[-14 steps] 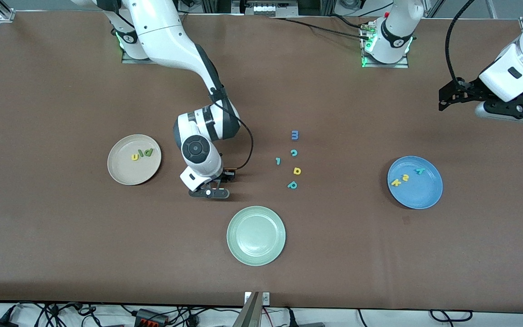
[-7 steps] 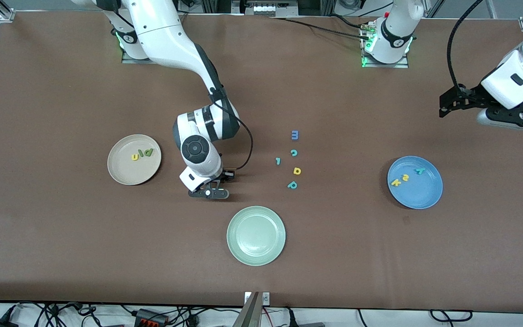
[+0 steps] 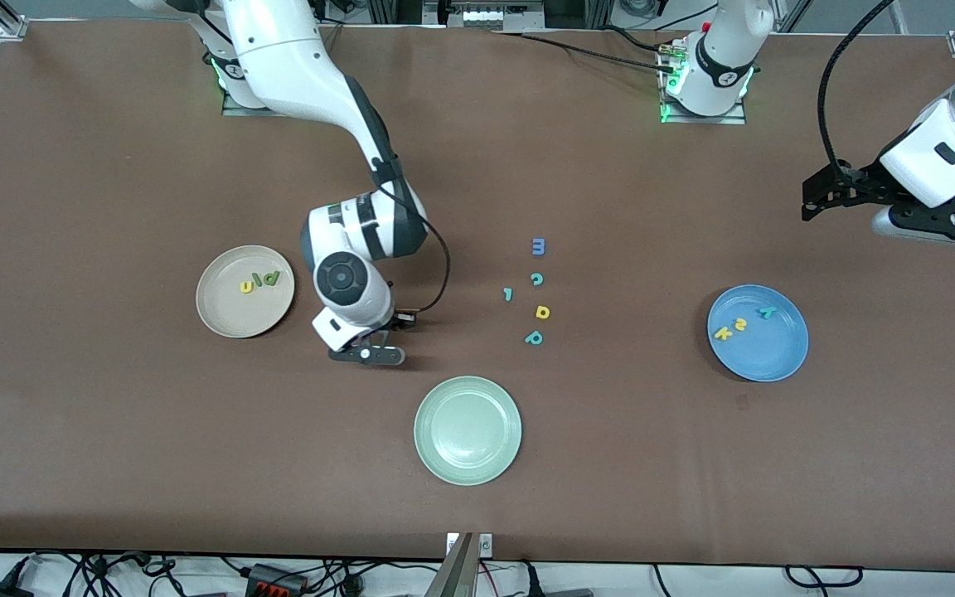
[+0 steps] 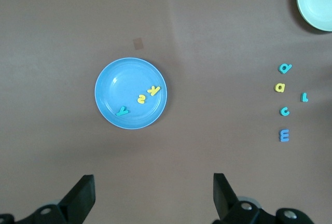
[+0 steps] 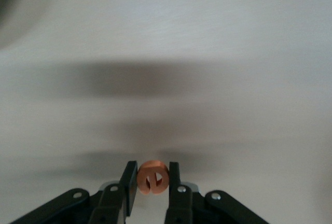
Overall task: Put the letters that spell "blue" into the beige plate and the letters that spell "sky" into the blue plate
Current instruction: 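Carry the orange e to the beige plate and release it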
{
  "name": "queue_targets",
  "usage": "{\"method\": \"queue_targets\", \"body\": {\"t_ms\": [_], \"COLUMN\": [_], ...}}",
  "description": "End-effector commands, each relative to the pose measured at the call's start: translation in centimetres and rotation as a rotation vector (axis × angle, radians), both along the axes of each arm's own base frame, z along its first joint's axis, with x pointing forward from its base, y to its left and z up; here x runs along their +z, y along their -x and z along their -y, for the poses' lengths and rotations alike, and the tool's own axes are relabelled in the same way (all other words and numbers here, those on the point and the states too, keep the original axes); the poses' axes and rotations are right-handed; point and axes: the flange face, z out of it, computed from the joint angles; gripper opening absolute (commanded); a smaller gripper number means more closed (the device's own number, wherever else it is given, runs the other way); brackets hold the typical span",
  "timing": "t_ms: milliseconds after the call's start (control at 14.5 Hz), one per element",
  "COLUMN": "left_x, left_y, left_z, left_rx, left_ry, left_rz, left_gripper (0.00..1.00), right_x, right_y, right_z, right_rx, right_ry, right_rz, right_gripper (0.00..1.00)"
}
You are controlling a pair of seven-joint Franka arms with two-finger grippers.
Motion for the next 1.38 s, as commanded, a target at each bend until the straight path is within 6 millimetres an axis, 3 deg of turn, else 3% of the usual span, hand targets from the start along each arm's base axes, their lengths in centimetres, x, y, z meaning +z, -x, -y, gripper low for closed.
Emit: {"method": "queue_targets", "body": {"t_ms": [0,138,277,415,622,899,1106,1175,1244,1314], "left_x": [0.6,0.6,0.6,0.6,0.7,0.7,0.7,0.7,0.7,0.7], "left_y": [-0.1,0.0,-0.1,-0.1,-0.1,-0.1,-0.1,-0.1,-0.1,-0.1], "left_z": [1.4,1.8,1.8,1.6,1.5,1.5,1.6,1.6,1.6,1.6], "left_rx": [0.029,0.015,0.006,0.009,0.010,0.009,0.007,0.007,0.007,0.007], "left_ry": [-0.002,-0.005,-0.013,-0.014,-0.014,-0.014,-0.014,-0.014,-0.014,-0.014], "left_rz": [-0.007,-0.007,-0.003,-0.001,0.001,0.001,0.001,0.001,0.001,0.001], "left_gripper": [1.00,1.00,1.00,1.00,1.00,1.00,1.00,1.00,1.00,1.00], "right_x": [3.6,4.7,4.7,3.8,1.9,0.3,-1.2,-1.4,-1.3,-0.9], "right_y": [0.8,1.6,2.6,3.6,4.9,4.2,4.0,4.0,4.0,3.9], "right_z": [6.8,12.9,19.6,23.8,26.3,29.5,30.6,31.1,31.0,30.6], "right_rx": [0.039,0.083,0.109,0.131,0.113,0.131,0.124,0.114,0.101,0.087], "right_ry": [-0.008,-0.026,-0.038,-0.039,-0.033,-0.008,0.019,0.017,0.012,-0.010], "right_rz": [-0.070,-0.108,-0.144,-0.175,-0.213,-0.190,-0.178,-0.181,-0.177,-0.174], "right_gripper": [0.11,0.11,0.11,0.11,0.11,0.12,0.14,0.21,0.73,1.00]}}
